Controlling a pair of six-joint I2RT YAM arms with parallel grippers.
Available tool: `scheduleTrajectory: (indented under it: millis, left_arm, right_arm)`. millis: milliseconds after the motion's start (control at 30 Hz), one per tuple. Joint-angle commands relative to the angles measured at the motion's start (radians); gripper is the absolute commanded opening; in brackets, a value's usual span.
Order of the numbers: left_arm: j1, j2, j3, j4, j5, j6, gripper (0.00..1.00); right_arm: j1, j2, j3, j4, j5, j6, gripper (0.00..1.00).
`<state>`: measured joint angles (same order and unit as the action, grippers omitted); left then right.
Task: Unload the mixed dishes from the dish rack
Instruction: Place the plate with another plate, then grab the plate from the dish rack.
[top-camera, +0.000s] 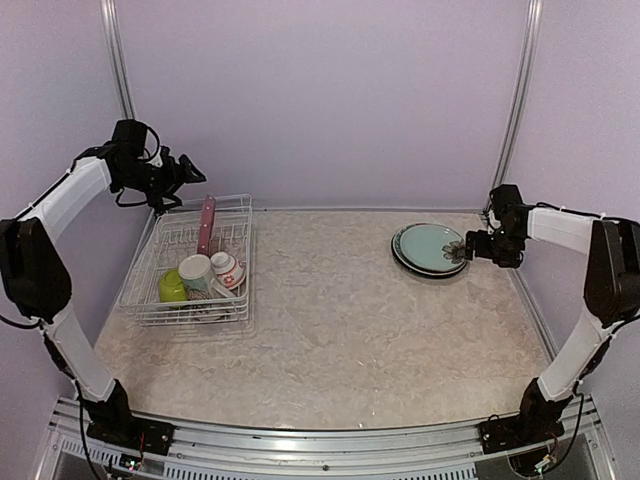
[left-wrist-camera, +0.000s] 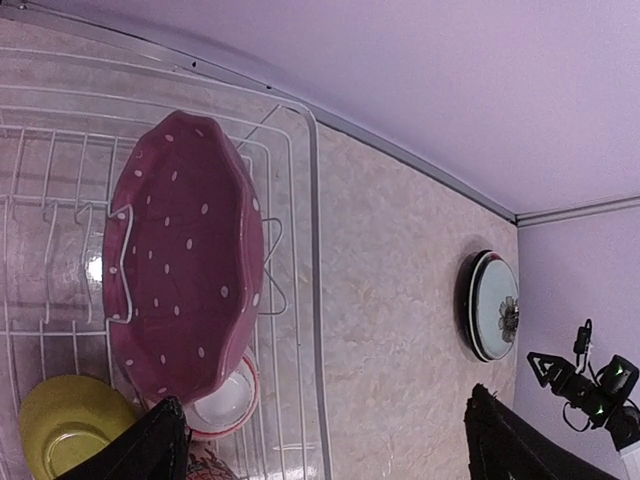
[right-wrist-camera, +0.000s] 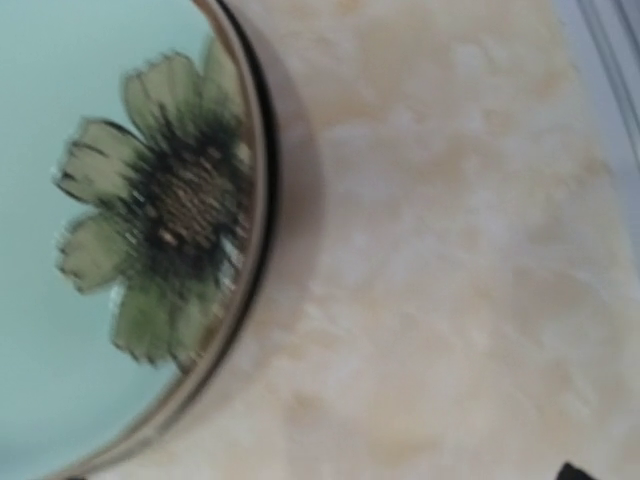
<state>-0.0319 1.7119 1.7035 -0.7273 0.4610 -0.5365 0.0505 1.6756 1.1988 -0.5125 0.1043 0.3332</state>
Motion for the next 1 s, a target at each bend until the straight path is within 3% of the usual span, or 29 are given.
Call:
scheduleTrajectory:
  millis: [0, 200, 400, 533, 967]
  left_arm:
    - [-0.041, 0.058, 0.064, -0.125, -0.118, 0.082, 0.91]
    - [-0.096, 0.142, 0.127, -0.21, -0.24, 0.143, 0.9]
    - [-0.126, 0.209, 0.153, -0.23, -0.328, 0.19, 0.86]
    - [-0.138, 0.246, 0.163, -0.235, -0.361, 0.209, 0.79]
    - [-0.175, 0.317, 0.174, -0.232, -0.458, 0.286, 0.52]
  right_arm:
    - [-0.002, -0.072, -0.061, -0.04, 0.039, -0.03, 1.0]
    - [-0.001, -0.283, -0.2, 0.09, -0.004, -0.056, 1.0]
    - [-0.004, -0.442, -0.294, 0.179, 0.118, -0.018, 1.0]
    - [-0.024, -0.444, -0.299, 0.153, -0.033, -0.062, 1.0]
    - [-0.024, -0.446, -0.348, 0.212, -0.162, -0.044, 1.0]
